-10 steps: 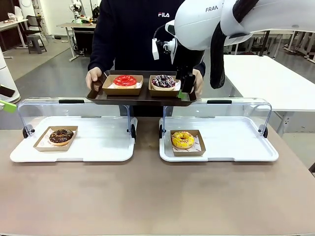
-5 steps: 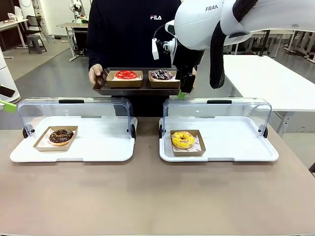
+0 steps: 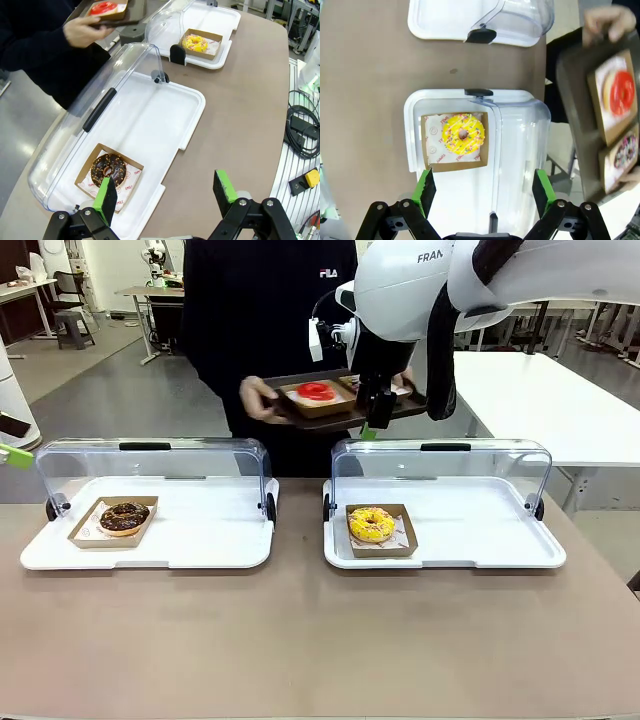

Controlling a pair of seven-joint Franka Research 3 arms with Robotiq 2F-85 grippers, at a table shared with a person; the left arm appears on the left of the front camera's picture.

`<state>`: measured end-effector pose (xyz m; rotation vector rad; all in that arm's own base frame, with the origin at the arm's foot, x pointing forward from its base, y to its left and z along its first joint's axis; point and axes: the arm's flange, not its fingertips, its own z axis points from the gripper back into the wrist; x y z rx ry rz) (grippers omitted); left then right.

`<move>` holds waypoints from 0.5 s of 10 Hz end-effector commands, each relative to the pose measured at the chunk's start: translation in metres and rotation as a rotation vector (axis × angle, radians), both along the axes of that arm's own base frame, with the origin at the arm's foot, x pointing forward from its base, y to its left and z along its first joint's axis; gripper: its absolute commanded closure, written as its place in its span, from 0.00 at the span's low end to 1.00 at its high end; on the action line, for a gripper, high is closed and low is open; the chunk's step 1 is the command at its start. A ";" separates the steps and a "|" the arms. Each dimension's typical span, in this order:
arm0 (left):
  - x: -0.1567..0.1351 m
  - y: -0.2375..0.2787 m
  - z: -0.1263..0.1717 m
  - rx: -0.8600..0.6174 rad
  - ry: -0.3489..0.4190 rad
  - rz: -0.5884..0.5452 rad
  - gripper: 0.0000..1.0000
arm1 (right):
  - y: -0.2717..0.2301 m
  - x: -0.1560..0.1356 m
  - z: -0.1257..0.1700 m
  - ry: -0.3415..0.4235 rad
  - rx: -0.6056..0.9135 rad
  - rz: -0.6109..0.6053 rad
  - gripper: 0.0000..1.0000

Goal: Provide the desired donut to the person.
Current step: Place the picked Paper togo box onto the Handle tray extended by the person.

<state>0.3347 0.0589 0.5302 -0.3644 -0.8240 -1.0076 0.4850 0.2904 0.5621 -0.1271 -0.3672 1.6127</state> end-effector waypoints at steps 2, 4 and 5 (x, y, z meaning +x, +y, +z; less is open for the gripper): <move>-0.001 0.001 -0.001 -0.010 -0.001 -0.001 0.00 | 0.000 0.000 0.000 -0.007 -0.004 0.002 0.00; -0.001 0.001 -0.001 -0.010 -0.001 -0.001 0.00 | -0.041 -0.019 0.031 -0.057 0.065 -0.098 0.00; -0.001 0.001 -0.001 -0.010 -0.001 -0.001 0.00 | -0.086 -0.050 0.057 0.033 0.179 -0.077 0.00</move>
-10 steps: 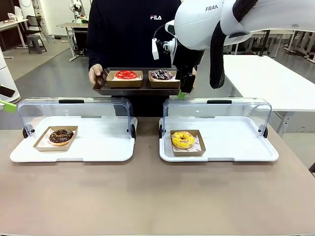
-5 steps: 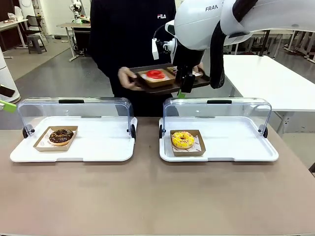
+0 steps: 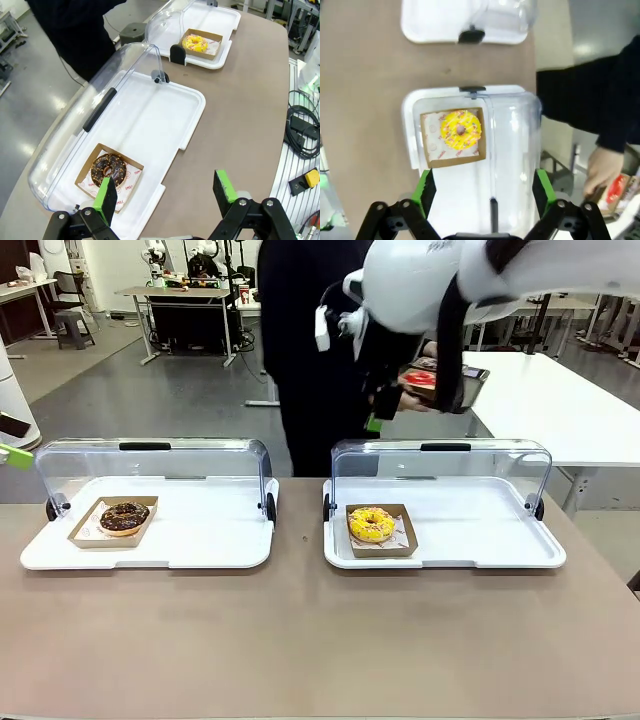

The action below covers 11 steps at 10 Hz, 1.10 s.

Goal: Provide the desired donut to the person.
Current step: Place the picked Paper togo box onto the Handle tray extended by the person.

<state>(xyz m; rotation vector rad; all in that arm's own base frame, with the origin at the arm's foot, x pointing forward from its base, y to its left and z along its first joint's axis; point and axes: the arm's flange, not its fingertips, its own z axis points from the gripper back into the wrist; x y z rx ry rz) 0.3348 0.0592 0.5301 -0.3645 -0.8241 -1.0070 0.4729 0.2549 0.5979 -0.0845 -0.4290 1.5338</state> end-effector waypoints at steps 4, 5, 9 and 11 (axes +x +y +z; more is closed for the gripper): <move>-0.001 0.001 -0.001 -0.010 -0.001 -0.002 0.00 | -0.195 -0.093 0.046 0.078 0.285 -0.087 0.00; -0.001 0.001 -0.001 -0.010 -0.001 -0.002 0.00 | -0.228 -0.098 0.035 0.074 0.354 -0.110 0.00; -0.001 0.001 -0.001 -0.010 -0.001 -0.002 0.00 | -0.297 -0.124 -0.012 -0.025 0.543 -0.200 0.00; -0.001 0.001 -0.001 -0.010 -0.001 -0.002 0.00 | -0.312 -0.123 -0.025 -0.006 0.573 -0.223 0.00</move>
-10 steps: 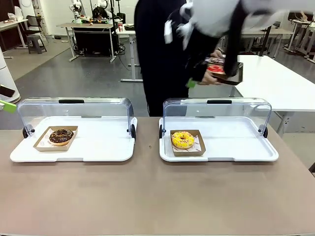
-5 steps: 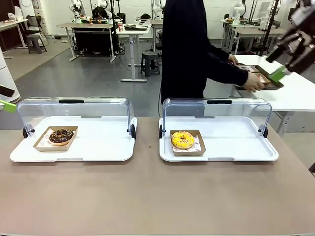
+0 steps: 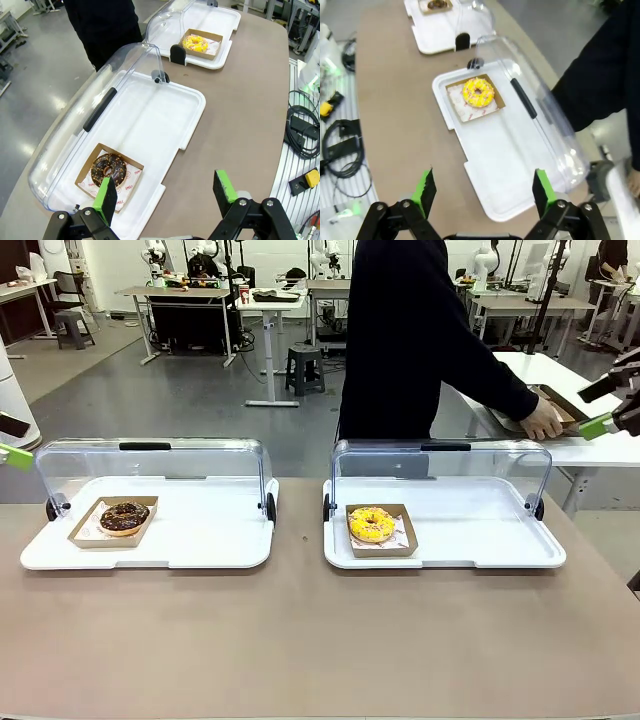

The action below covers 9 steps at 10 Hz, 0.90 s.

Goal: Provide the desired donut to the person.
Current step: Place the picked Paper togo box onto the Handle tray extended by the person.

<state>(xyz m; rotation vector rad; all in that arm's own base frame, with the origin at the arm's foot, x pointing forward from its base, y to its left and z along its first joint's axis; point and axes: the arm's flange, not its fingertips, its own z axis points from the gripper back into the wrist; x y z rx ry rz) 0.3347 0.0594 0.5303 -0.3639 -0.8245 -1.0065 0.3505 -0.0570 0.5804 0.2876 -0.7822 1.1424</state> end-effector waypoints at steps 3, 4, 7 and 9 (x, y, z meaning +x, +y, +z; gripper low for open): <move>-0.001 0.001 -0.001 -0.010 -0.001 -0.002 0.00 | -0.016 0.003 -0.016 0.013 0.053 0.004 0.00; -0.001 0.001 -0.001 -0.010 -0.001 -0.002 0.00 | -0.017 0.002 -0.016 0.020 0.050 0.003 0.00; -0.001 0.001 -0.001 -0.010 -0.001 -0.002 0.00 | -0.018 0.002 -0.011 -0.007 0.033 -0.037 0.00; -0.001 0.001 -0.001 -0.010 -0.001 -0.002 0.00 | -0.021 -0.001 -0.010 -0.059 0.064 -0.042 0.00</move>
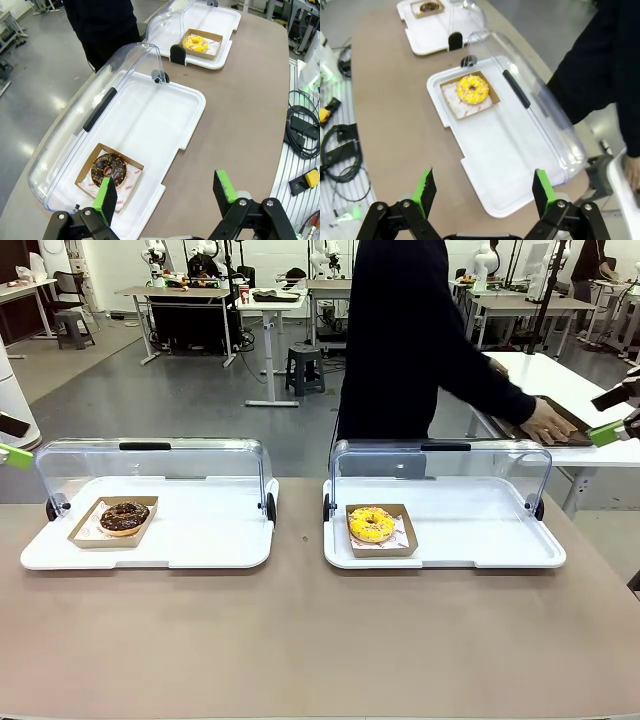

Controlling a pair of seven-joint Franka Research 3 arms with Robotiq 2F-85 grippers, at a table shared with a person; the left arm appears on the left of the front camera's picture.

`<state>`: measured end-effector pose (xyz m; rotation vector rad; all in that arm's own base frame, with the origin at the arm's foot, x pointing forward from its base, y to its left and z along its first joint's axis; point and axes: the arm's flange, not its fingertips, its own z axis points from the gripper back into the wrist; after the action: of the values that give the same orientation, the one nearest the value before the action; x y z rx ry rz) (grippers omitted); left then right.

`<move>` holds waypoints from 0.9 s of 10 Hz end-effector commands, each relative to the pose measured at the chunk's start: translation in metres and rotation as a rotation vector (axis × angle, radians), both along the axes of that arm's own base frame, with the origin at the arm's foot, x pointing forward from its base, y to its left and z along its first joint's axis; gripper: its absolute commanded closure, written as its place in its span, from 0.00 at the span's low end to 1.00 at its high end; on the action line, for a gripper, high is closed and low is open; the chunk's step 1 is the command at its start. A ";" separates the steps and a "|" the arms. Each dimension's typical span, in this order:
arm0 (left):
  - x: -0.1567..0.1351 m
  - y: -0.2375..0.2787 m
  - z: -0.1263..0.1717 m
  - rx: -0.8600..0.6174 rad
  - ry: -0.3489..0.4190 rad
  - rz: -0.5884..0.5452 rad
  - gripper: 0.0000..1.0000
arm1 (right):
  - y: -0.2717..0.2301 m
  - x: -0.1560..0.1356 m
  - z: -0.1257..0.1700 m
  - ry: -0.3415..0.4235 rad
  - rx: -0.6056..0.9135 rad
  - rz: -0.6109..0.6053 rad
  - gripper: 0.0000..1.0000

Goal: Provide the desired donut to the person.
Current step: Place the picked Paper togo box onto the Handle tray extended by the person.

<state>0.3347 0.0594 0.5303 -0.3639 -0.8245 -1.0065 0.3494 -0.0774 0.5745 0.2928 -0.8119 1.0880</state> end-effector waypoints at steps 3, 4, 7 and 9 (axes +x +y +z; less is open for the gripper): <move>-0.001 0.001 -0.001 -0.010 -0.001 -0.002 0.00 | 0.002 0.000 -0.004 -0.112 0.041 0.008 0.00; -0.001 0.001 -0.001 -0.010 -0.001 -0.002 0.00 | 0.002 0.000 -0.003 -0.119 0.041 0.008 0.00; -0.001 0.001 -0.001 -0.010 -0.001 -0.002 0.00 | 0.003 0.003 -0.004 -0.106 0.043 0.007 0.00; -0.001 0.001 -0.001 -0.010 -0.001 -0.002 0.00 | -0.001 0.000 0.004 -0.076 0.022 0.001 0.00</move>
<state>0.3347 0.0594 0.5303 -0.3640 -0.8245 -1.0065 0.3502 -0.0786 0.5784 0.2676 -0.8922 1.0914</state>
